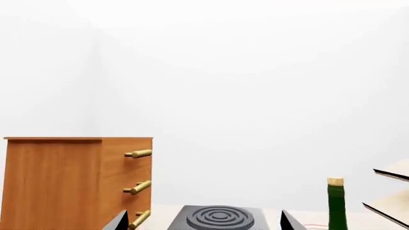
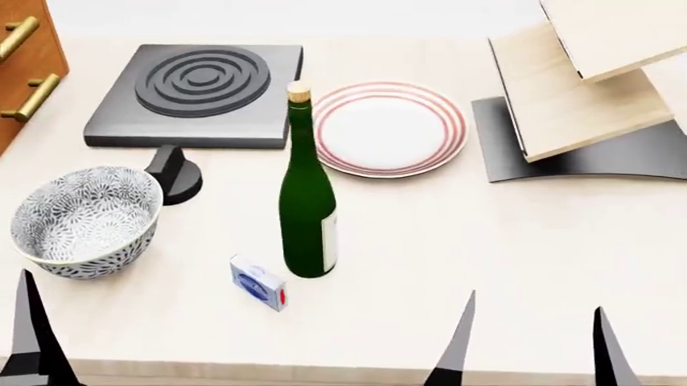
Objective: Pick up the akita bowl and put it on the plate.
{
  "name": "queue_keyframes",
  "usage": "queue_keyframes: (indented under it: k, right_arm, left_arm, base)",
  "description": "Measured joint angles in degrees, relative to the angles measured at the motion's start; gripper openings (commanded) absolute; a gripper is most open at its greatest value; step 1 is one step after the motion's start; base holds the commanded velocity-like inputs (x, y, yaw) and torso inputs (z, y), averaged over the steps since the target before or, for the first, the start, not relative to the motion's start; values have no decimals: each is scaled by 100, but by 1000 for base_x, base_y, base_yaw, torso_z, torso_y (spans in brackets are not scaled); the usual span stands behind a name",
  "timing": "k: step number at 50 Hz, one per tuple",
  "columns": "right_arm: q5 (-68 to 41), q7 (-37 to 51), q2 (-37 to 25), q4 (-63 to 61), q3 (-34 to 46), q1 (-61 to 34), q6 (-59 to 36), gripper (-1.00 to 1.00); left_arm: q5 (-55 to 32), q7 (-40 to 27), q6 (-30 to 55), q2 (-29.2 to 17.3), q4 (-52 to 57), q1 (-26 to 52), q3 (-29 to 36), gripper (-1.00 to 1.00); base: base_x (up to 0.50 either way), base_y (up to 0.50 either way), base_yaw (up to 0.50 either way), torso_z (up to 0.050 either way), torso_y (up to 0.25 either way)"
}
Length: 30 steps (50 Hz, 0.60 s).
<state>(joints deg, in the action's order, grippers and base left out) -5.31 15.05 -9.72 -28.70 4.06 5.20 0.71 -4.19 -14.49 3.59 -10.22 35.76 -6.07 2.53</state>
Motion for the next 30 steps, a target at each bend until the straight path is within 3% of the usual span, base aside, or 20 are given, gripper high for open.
queue_keyframes:
  k: [15,24,30]
  right_arm:
    - [-5,63,-56,52,82,-26,20,100]
    - [141,196,-53,93,116,-15,157,100]
    - [197,234,-78,108,151,21,274,100]
  left_arm:
    - [-55,-50,-41,-65,-23,-3,45,100]
    - [-86,-84,-91,-96,-26,-20,64,100]
    - [-119,-114,-135,-119,-11,-47,52,100]
  base:
    - [-3,-276,0,0,0]
    - [7,0,0,0,0]
    - [349,0,0,0,0]
